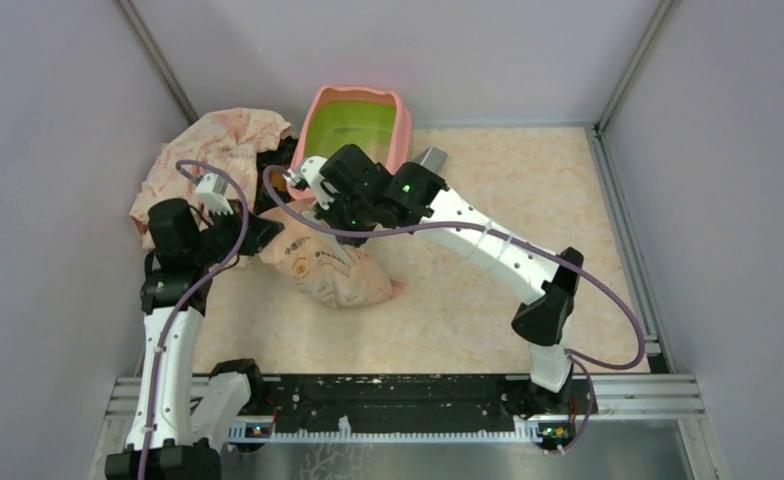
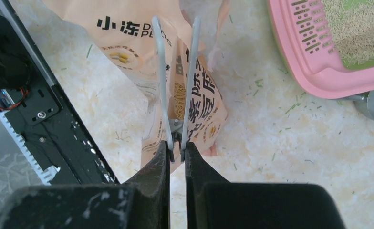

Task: Fill the litter box with clean litter
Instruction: Clamp the cat litter bag at the center of the board.

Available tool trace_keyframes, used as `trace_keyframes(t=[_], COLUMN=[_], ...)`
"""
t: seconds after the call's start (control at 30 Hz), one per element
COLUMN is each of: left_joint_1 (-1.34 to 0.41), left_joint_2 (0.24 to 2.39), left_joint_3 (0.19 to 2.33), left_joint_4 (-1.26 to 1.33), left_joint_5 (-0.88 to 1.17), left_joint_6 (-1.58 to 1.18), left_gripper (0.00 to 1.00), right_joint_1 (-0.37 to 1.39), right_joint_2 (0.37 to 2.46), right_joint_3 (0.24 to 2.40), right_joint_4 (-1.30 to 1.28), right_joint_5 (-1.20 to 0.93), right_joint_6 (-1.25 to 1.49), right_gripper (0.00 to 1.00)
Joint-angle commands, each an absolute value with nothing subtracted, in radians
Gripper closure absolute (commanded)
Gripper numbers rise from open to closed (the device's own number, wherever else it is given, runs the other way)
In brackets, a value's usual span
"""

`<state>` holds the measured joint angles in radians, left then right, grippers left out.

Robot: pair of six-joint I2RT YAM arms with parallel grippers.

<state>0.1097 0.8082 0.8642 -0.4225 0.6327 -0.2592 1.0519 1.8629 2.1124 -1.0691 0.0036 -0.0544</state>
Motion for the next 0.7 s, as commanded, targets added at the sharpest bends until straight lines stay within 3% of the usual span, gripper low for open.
trace_keyframes(t=[0.0,0.67], left_joint_1=[0.131,0.140], left_joint_2=[0.816,0.838], left_joint_3=[0.892,0.900], left_joint_4=[-0.284,-0.241], left_joint_5=[0.628,0.679], left_joint_6=[-0.269,-0.269], left_gripper=[1.00,1.00], right_joint_1=[1.061,1.119], right_joint_2=[1.905,1.955], right_joint_3=[2.204,2.293], right_joint_4=[-1.149,-1.184], right_joint_5=[0.021,0.168], right_joint_6=[-0.077,-0.073], right_gripper=[1.00,1.00])
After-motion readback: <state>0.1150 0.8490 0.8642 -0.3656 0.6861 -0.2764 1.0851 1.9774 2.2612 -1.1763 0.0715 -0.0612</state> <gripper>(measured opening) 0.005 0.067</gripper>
